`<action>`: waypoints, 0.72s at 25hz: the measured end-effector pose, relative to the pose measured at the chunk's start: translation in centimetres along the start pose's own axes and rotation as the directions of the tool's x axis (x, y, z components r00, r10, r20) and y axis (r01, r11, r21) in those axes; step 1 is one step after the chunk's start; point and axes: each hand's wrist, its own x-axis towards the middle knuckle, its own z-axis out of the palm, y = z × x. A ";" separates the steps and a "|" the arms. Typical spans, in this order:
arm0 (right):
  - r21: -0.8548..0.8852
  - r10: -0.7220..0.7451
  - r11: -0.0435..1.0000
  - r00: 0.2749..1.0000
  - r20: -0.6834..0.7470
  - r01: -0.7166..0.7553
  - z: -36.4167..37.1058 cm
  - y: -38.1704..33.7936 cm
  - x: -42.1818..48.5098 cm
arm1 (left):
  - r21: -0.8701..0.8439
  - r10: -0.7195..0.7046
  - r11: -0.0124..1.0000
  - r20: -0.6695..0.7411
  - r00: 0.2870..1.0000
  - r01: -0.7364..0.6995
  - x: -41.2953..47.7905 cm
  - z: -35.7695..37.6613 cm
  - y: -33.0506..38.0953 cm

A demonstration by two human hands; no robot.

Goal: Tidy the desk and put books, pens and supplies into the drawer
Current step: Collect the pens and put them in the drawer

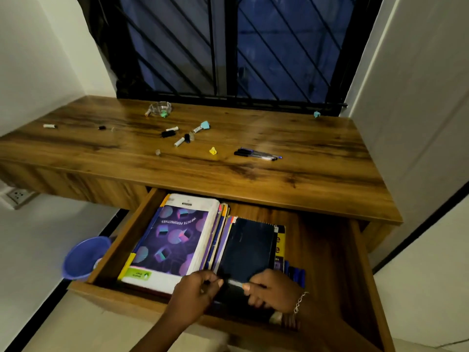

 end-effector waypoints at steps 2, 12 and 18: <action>-0.040 -0.030 0.999 0.995 -0.100 0.026 -2.9 -0.8 2.0 | -0.038 0.019 0.999 -0.070 0.997 -0.022 3.1 -1.7 1.2; -0.472 -0.093 0.867 0.881 -0.464 -0.157 -20.3 -3.0 18.6 | -0.059 0.179 0.979 -0.196 0.964 -0.194 17.7 -7.2 5.2; -0.562 0.086 0.750 0.894 -0.440 -0.349 -25.2 -1.6 26.0 | -0.077 0.147 0.983 -0.223 0.964 -0.167 21.3 -7.5 3.9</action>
